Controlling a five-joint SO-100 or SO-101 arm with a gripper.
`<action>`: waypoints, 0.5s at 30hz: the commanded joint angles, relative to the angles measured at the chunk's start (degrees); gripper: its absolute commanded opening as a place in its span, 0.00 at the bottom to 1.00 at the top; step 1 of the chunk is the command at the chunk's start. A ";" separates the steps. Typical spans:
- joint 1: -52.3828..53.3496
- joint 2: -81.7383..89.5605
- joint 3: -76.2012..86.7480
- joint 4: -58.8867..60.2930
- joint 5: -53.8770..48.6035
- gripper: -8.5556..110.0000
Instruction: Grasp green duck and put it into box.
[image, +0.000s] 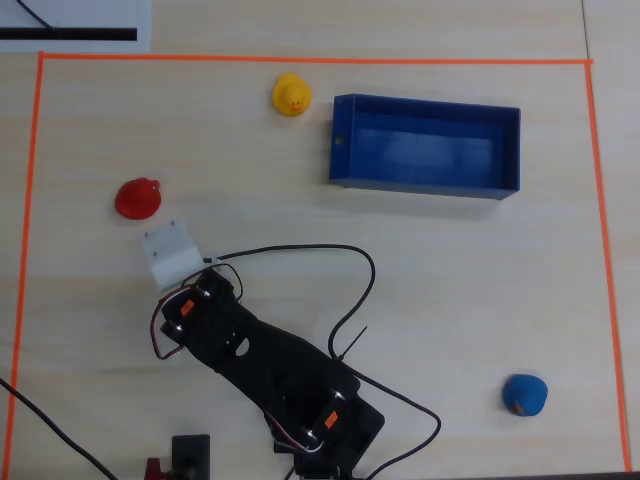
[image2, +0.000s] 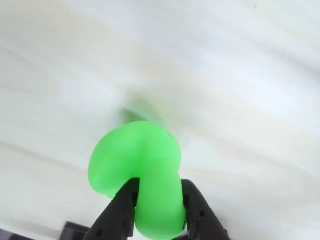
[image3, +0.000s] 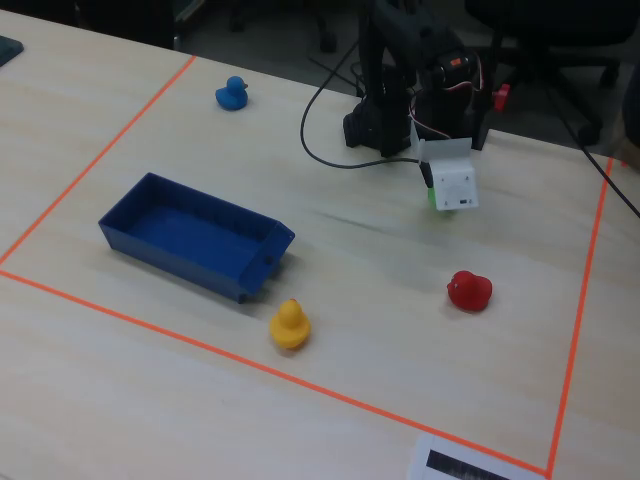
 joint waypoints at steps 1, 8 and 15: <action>2.02 2.81 -4.04 -0.44 -0.35 0.07; 15.56 7.12 -16.17 -0.35 -7.21 0.07; 41.13 2.02 -34.01 -4.04 -20.74 0.07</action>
